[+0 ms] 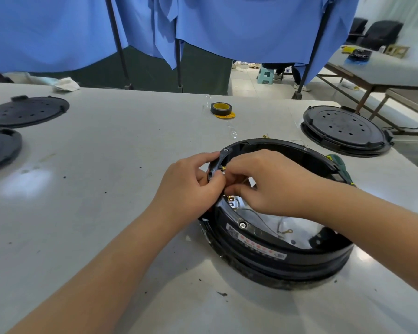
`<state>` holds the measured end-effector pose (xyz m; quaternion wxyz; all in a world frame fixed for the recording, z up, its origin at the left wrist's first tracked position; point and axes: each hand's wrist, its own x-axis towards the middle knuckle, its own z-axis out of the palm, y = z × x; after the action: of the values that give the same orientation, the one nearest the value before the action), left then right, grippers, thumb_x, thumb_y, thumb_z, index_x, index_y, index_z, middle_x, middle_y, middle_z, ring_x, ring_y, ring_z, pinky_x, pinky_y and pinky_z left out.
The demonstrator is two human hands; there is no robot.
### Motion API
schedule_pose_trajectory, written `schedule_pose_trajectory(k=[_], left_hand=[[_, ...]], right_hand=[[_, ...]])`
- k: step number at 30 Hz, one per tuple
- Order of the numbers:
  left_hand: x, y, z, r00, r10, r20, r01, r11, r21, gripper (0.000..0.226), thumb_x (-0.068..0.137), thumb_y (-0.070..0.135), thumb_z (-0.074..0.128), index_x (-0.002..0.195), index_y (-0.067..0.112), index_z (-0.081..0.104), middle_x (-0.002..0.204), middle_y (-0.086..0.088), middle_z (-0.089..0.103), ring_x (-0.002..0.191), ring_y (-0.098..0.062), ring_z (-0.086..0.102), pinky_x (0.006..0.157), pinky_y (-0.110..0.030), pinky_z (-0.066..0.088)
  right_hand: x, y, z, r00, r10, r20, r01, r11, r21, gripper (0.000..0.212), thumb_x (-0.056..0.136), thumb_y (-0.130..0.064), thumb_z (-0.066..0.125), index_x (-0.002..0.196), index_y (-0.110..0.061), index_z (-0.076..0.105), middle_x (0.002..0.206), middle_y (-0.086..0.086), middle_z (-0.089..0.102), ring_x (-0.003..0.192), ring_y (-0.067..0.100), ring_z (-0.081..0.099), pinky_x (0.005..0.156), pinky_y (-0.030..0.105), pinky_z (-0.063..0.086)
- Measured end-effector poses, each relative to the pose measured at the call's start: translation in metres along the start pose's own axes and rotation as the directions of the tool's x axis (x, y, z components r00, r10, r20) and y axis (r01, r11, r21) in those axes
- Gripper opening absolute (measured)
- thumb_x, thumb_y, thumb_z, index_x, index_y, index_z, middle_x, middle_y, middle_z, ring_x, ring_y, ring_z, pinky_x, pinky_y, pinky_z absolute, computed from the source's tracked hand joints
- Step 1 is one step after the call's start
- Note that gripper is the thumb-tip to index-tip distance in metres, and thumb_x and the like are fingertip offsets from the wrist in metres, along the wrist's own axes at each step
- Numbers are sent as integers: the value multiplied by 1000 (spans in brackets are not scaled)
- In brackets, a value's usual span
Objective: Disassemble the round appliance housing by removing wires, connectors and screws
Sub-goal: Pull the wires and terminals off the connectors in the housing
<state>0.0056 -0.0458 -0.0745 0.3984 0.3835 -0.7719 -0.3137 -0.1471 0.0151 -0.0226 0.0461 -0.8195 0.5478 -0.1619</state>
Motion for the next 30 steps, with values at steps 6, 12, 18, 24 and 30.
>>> schedule_pose_trajectory(k=[6, 12, 18, 24, 30], left_hand=[[0, 2, 0, 1000, 12, -10, -12, 1000, -18, 35, 82, 19, 57, 114, 28, 68, 38, 5, 40, 37, -8, 35, 44, -9, 32], [0, 2, -2, 1000, 23, 11, -23, 1000, -7, 34, 85, 16, 59, 116, 28, 67, 37, 7, 37, 38, -8, 35, 46, -10, 33], [1, 3, -2, 1000, 28, 10, -28, 1000, -4, 34, 85, 16, 59, 117, 26, 66, 36, 8, 38, 37, -8, 36, 45, -9, 32], [1, 3, -1, 1000, 19, 14, -19, 1000, 5, 36, 84, 17, 58, 119, 25, 66, 34, 8, 39, 36, -7, 37, 45, -9, 33], [1, 4, -2, 1000, 16, 20, -17, 1000, 4, 36, 86, 17, 57, 121, 24, 64, 35, 8, 38, 37, -8, 37, 46, -7, 33]], right_hand=[[-5, 1, 12, 994, 97, -43, -93, 992, 81, 10, 82, -18, 64, 72, -17, 61, 68, -4, 63, 66, 15, 60, 64, 40, 51], [0, 3, 3, 1000, 28, 6, -29, 998, 54, 6, 82, -14, 63, 77, -15, 63, 69, -5, 62, 66, 14, 57, 62, 38, 48], [-5, -1, 6, 997, 63, -39, -63, 998, 11, 9, 82, -17, 63, 73, -17, 59, 64, -9, 53, 60, 8, 49, 56, 30, 40], [-10, -5, 12, 988, 113, -101, -120, 990, -68, 8, 81, -21, 63, 74, -21, 59, 68, -8, 57, 62, 10, 50, 56, 30, 41], [-8, 3, 1, 995, 93, -37, -96, 992, -84, 11, 87, -37, 60, 92, -34, 69, 83, -16, 68, 70, 2, 53, 66, 28, 46]])
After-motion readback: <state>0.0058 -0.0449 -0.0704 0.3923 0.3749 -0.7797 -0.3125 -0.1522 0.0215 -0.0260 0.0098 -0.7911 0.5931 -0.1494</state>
